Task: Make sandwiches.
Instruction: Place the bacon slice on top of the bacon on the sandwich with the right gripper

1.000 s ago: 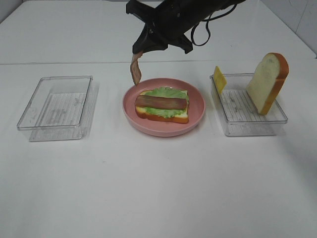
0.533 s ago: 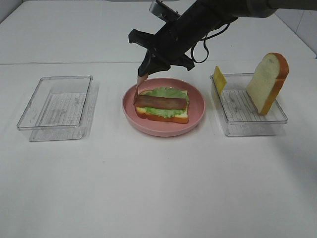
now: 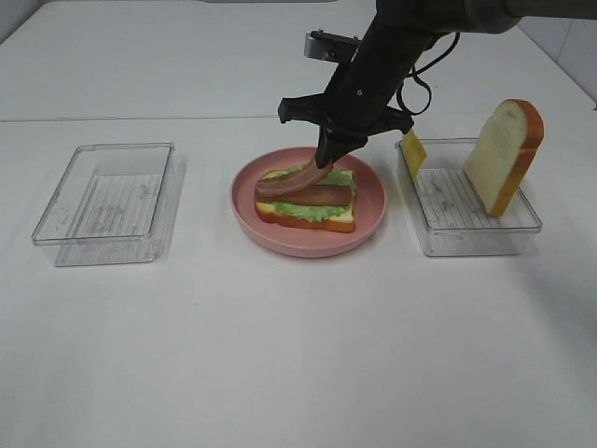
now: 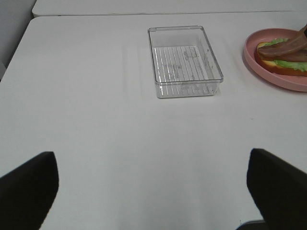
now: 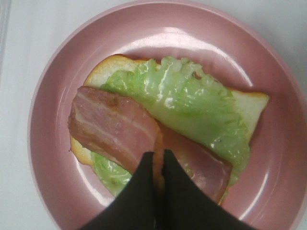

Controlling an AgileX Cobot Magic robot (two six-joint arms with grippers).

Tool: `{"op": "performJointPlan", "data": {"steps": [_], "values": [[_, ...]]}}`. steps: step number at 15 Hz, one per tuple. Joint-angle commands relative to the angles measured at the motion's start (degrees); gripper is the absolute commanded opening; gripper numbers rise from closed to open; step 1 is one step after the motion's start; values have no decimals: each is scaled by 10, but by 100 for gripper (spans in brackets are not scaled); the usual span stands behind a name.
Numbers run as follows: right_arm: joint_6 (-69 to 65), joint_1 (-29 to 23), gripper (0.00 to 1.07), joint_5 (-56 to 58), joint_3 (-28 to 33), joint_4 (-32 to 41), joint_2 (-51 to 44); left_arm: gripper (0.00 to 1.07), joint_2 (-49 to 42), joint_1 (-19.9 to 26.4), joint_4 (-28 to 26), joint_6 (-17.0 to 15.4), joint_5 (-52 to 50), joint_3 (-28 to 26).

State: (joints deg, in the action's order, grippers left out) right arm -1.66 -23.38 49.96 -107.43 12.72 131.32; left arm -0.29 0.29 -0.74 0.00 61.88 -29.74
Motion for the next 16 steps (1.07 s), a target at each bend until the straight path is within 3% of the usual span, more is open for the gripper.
{"op": "performJointPlan", "data": {"steps": [1,6,7,8,10,11,16], "values": [[-5,1,0,5,-2,-13,-2,100,-13,-3,-6,0,-6,1],[-7,1,2,10,-2,-23,-2,100,-13,-3,-6,0,-6,1],[-7,1,13,8,-2,-24,-2,100,-13,-3,-6,0,-6,1],[-17,1,47,6,-2,-24,-2,100,-13,-3,-6,0,-6,1],[-17,1,93,7,-2,-25,-3,100,-13,-3,-6,0,-6,1],[-15,1,97,9,-2,-26,-6,100,-13,-3,-6,0,-6,1],[-16,0,97,34,-2,-28,-61,100,-13,-3,-6,0,-6,1]]}}
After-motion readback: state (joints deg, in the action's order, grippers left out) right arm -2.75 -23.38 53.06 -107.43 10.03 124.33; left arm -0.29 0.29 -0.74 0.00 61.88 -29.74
